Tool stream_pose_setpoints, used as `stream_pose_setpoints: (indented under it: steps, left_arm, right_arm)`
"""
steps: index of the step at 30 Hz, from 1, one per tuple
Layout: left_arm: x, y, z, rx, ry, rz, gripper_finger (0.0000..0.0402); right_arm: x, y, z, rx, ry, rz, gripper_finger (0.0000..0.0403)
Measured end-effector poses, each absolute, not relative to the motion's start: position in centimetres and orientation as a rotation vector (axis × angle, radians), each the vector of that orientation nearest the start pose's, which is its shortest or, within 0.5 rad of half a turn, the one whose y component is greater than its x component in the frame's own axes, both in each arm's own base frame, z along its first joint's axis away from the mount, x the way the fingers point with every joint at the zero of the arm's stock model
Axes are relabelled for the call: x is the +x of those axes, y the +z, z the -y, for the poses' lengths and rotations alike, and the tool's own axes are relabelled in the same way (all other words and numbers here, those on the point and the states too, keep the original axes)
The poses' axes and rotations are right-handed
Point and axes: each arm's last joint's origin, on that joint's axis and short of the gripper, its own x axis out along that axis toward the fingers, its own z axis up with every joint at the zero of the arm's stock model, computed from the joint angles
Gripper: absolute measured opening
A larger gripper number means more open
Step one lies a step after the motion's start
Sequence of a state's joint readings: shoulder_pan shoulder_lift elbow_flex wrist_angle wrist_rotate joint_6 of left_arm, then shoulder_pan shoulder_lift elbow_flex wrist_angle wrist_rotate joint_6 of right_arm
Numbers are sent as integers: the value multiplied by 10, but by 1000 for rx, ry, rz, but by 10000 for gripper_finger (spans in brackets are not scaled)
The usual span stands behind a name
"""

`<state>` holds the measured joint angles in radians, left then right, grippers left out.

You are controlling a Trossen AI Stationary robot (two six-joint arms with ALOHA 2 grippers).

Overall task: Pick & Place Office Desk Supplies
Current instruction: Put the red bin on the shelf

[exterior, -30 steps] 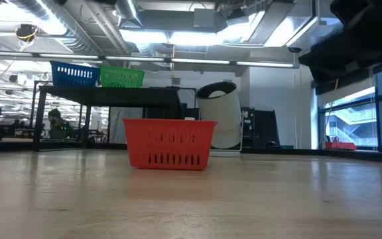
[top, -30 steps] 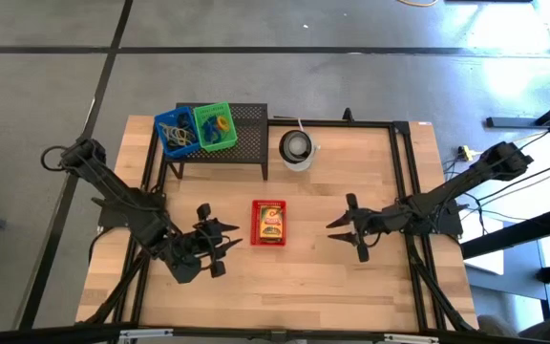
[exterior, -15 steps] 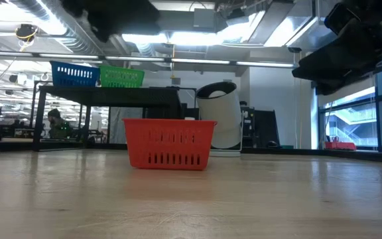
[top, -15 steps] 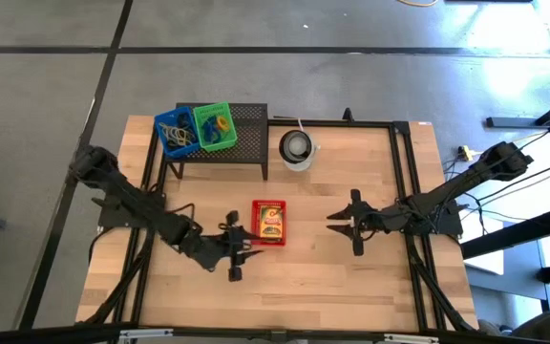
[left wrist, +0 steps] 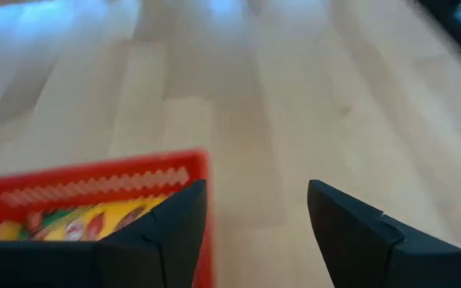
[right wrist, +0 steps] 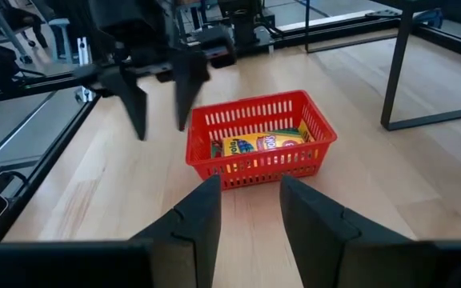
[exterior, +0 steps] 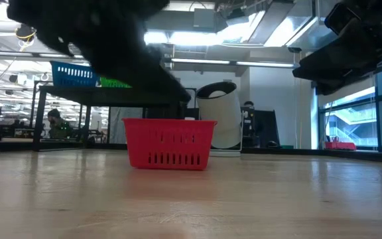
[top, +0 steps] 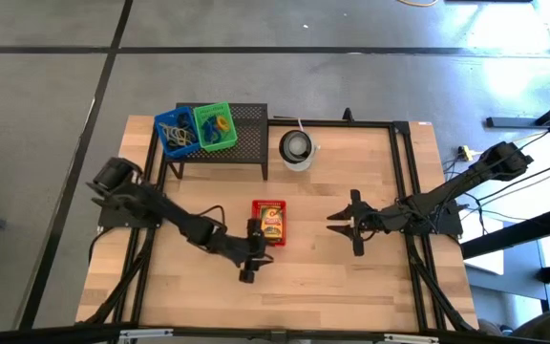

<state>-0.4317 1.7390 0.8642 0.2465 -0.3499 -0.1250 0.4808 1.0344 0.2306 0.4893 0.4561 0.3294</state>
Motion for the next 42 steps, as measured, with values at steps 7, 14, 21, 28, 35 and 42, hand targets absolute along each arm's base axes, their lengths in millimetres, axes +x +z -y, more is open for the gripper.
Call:
stream_pose_setpoints:
  steps: [7,14,21,28,35,42]
  left_arm:
    - [320,154,120,108,4,-637,212]
    - [318,146,108,21,-1,-746,212]
    - [320,146,104,-6,-34,-763,212]
    - [320,146,104,-7,-35,-763,181]
    - [320,146,104,-7,-33,-763,98]
    - [319,146,103,-27,-20,-767,12]
  right_arm:
    - [172,166,-75,183,-22,-284,129]
    - [172,166,-75,183,-22,-284,129]
    - [172,166,-75,183,-22,-284,129]
    - [172,166,-75,183,-21,-284,129]
    - [172,166,-75,183,-19,-284,129]
    - [172,166,-75,183,-19,-284,129]
